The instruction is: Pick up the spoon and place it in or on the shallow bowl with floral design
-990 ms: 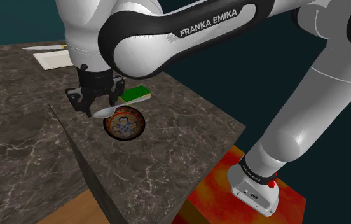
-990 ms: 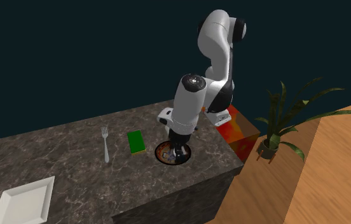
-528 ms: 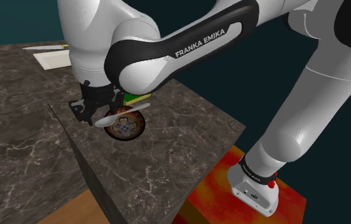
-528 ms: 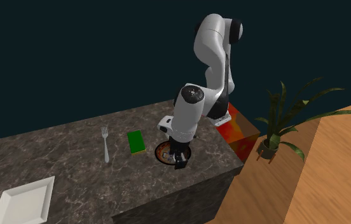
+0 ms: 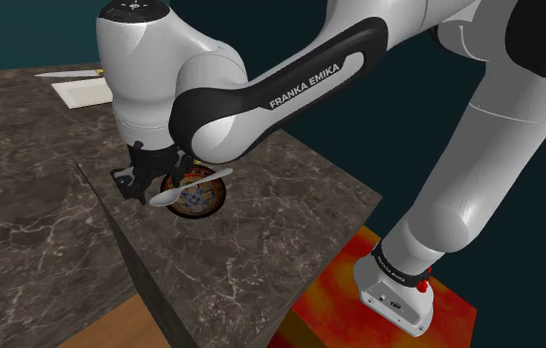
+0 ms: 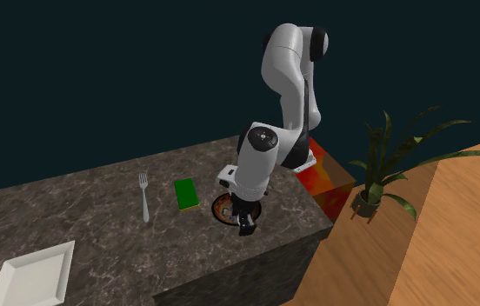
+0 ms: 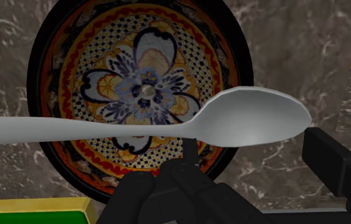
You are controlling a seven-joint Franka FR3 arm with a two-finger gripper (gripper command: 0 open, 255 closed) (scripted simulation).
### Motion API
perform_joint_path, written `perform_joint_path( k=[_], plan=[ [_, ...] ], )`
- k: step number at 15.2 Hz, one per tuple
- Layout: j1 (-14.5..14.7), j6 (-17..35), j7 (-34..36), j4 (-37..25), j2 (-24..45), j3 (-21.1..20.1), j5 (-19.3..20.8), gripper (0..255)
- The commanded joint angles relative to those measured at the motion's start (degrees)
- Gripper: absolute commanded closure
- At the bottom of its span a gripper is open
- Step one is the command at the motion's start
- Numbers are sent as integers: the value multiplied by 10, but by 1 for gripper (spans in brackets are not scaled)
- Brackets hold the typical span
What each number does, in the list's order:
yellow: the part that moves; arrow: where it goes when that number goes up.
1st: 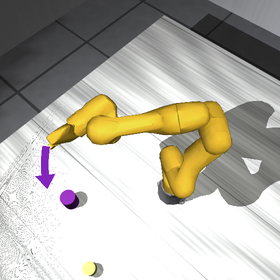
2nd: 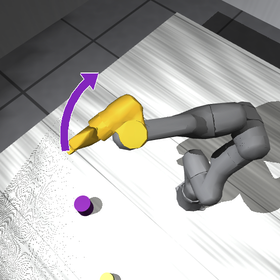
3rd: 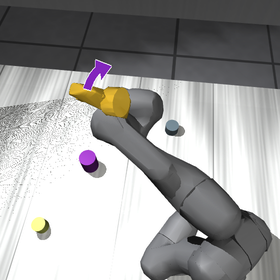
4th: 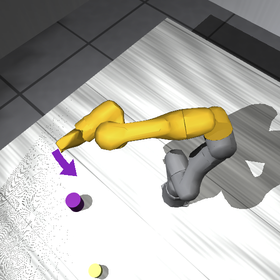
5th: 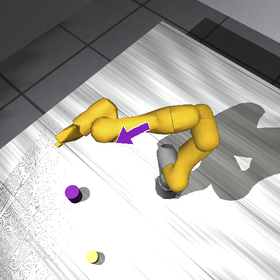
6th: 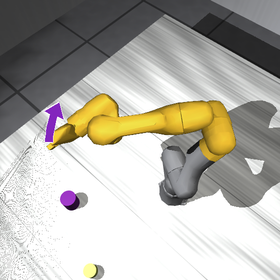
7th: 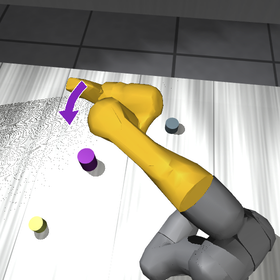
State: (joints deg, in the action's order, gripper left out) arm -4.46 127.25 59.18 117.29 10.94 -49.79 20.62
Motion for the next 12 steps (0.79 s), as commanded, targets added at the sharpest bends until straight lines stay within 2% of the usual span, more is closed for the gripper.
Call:
perform_joint_path(
  k=[1, 4, 5, 10, 12],
  plan=[
    [0, 0, 0, 0, 0, 0, 1, 255],
    [0, 0, 0, 0, 0, 0, 0, 255],
    [0, 0, 0, 0, 0, 0, 0, 0],
    [0, 0, 0, 0, 0, 0, 0, 0],
    [-9, -28, -21, -12, -28, -11, -32, 0]
  ],
)
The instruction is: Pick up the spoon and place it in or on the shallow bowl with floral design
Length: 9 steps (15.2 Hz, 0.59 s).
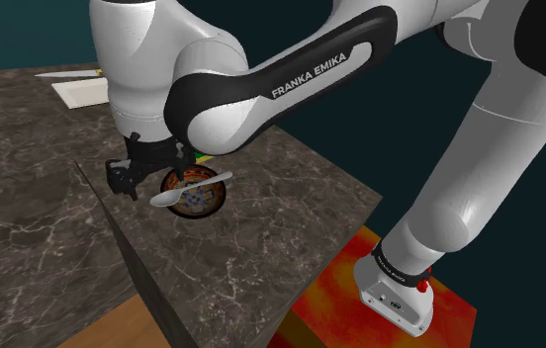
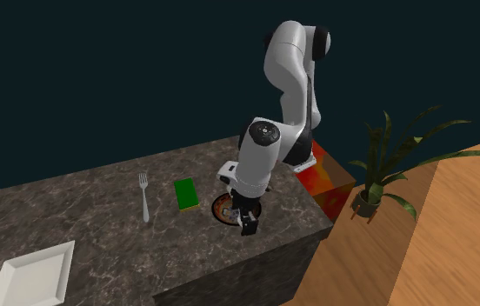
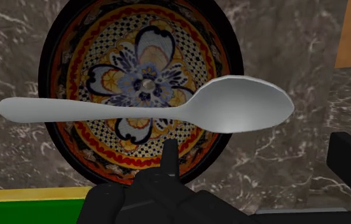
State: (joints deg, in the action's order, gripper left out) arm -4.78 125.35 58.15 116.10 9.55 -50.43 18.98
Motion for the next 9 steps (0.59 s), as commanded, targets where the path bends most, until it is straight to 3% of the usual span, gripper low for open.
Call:
perform_joint_path(
  k=[1, 9],
  plan=[
    [-9, -23, -21, -8, -28, -9, -31, 0],
    [-11, -35, -28, -15, -38, -11, -42, 0]
  ],
)
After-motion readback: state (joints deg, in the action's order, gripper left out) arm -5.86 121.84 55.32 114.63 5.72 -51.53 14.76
